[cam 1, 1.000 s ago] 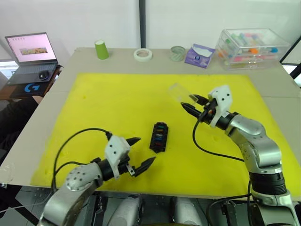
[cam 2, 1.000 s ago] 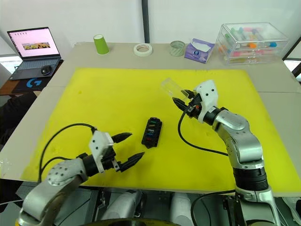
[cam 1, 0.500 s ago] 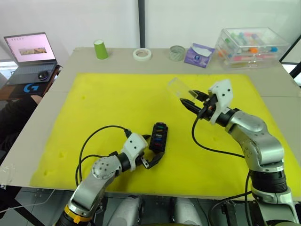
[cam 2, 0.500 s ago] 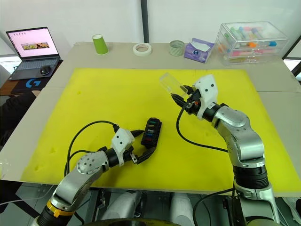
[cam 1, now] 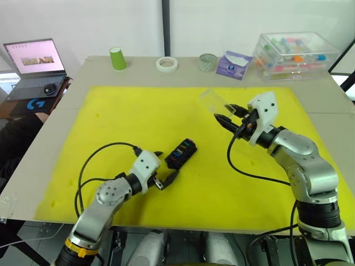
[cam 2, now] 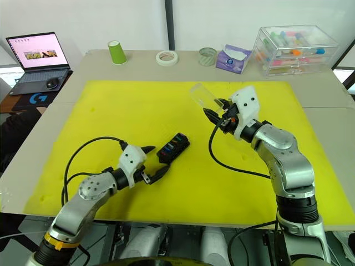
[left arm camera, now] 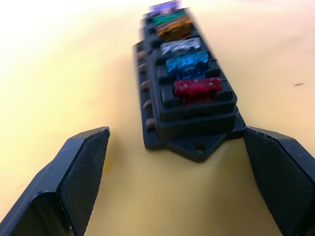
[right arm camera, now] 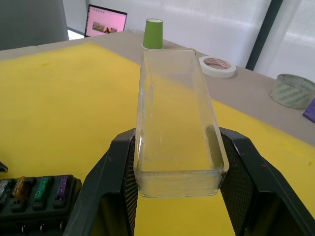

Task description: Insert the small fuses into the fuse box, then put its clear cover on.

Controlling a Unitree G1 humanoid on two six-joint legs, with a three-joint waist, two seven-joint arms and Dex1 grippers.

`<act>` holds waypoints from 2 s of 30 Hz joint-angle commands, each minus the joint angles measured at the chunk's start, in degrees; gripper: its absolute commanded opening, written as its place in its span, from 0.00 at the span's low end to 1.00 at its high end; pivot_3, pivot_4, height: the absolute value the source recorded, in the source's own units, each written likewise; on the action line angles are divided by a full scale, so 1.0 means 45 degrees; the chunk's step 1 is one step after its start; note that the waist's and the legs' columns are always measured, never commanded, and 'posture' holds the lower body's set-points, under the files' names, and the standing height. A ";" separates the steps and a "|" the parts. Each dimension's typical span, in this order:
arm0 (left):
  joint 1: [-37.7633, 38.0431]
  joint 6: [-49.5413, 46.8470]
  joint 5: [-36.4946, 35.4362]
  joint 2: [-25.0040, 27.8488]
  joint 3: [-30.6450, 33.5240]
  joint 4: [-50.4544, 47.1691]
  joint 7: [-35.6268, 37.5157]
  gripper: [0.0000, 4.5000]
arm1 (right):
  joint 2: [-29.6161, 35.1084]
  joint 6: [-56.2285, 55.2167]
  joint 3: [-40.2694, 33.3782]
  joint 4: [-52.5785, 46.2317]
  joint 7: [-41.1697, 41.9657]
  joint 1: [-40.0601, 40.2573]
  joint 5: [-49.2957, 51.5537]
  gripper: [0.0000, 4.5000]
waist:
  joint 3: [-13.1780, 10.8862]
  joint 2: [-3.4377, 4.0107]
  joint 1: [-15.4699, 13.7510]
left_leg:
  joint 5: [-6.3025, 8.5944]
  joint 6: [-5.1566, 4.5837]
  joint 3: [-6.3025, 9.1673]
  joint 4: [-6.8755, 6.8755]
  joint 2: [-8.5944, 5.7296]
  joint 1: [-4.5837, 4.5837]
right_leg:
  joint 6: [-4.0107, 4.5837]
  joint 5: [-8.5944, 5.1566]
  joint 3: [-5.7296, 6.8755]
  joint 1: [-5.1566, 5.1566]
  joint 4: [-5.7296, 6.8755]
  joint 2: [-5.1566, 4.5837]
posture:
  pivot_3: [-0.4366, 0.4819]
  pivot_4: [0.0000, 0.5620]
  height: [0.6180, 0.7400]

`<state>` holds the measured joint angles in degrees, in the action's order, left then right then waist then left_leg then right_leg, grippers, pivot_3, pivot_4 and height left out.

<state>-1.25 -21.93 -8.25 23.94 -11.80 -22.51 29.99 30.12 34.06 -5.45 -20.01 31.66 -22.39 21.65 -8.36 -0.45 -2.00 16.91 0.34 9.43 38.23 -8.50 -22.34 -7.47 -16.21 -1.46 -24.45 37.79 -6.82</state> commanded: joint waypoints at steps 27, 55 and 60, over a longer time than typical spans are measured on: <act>-0.1657 0.1727 -0.0281 -0.0461 -0.0207 0.3149 0.1976 0.61 | 0.0058 -0.0211 -0.0250 -0.0326 0.0026 -0.0208 0.0211 0.42 | 0.0001 0.0002 -0.0031 | -0.0004 0.0006 0.0004 -0.0013 -0.0001 0.0000 | 0.0005 0.0005 0.0006 0.0000 -0.0013 -0.0001 | 0.48 0.27 1.00; -0.6628 0.6420 -0.0565 0.0652 -0.1214 0.9654 1.0132 0.61 | 0.3575 -0.0417 0.3365 0.0167 0.7594 -0.1638 0.0897 0.42 | -0.0010 -0.0005 0.0289 | -0.0003 0.0003 0.0038 -0.0007 -0.0001 -0.0014 | 0.0002 0.0007 0.0051 0.0025 -0.0059 -0.0012 | 0.48 0.27 1.00; -0.6883 0.6995 -0.0439 0.0386 -0.1065 1.0279 1.0084 0.61 | 0.3374 -0.0978 0.3756 0.0518 0.7606 -0.1549 0.0341 0.42 | -0.0009 -0.0008 0.0254 | -0.0003 0.0003 0.0040 0.0002 -0.0004 -0.0015 | -0.0003 0.0010 0.0051 0.0027 -0.0056 -0.0012 | 0.48 0.27 1.00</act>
<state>-31.43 8.68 -11.71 25.70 -17.19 22.81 75.96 45.76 31.22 12.07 -17.54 65.65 -28.96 23.62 -8.40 -0.49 -0.86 16.90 0.35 9.61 38.24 -8.52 -22.41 -7.49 -16.16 -1.23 -24.32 37.54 -6.87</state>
